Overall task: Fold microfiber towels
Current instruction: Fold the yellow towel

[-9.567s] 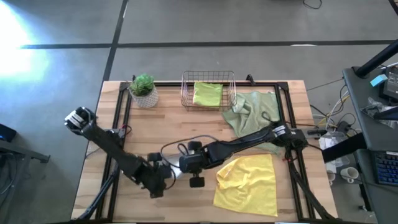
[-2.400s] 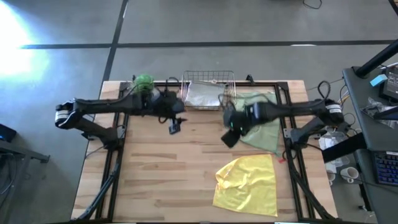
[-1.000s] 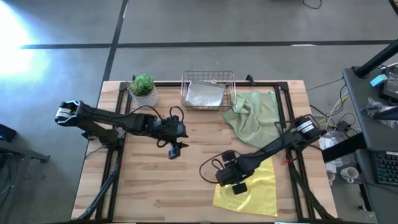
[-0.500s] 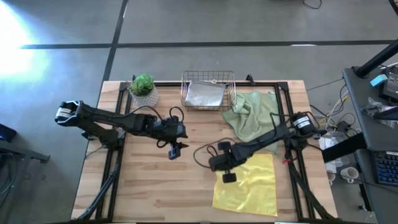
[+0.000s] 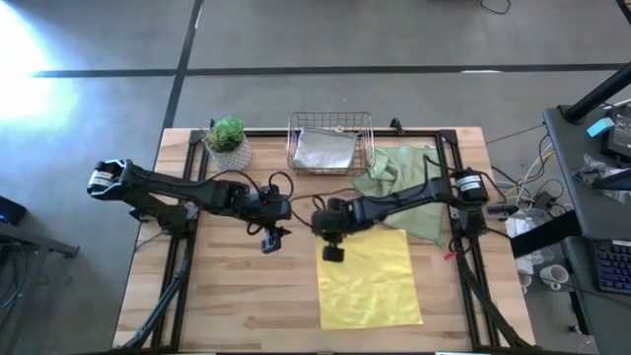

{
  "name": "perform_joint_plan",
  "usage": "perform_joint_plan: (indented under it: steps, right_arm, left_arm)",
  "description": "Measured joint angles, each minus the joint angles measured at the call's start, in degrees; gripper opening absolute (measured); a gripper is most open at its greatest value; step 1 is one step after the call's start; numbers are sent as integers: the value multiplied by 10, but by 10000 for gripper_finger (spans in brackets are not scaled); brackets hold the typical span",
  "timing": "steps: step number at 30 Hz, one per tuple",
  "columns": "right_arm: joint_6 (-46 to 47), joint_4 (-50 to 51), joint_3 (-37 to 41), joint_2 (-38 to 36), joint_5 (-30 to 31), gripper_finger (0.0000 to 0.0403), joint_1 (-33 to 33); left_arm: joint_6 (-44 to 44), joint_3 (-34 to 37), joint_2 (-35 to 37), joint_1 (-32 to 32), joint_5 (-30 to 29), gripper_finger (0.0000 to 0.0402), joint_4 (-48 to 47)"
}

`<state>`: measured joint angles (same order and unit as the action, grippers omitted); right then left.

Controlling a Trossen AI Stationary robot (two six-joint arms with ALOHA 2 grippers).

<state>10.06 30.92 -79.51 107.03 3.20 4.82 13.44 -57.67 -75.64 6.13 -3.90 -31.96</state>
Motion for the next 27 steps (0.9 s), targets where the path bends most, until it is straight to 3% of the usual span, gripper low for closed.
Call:
perform_joint_plan:
  steps: [9,14,21,27]
  right_arm:
    - [34,-2,-95,55,20,8,-53]
    - [27,8,-178,96,1,8,-60]
    - [30,136,-271,126,-2,8,-59]
    - [41,193,-284,120,-2,8,-56]
  left_arm:
    - [-23,0,0,0,0,187,1]
    - [-23,0,0,0,0,187,-1]
    - [-45,0,3,12,-4,187,-8]
    - [-48,0,3,26,-6,187,0]
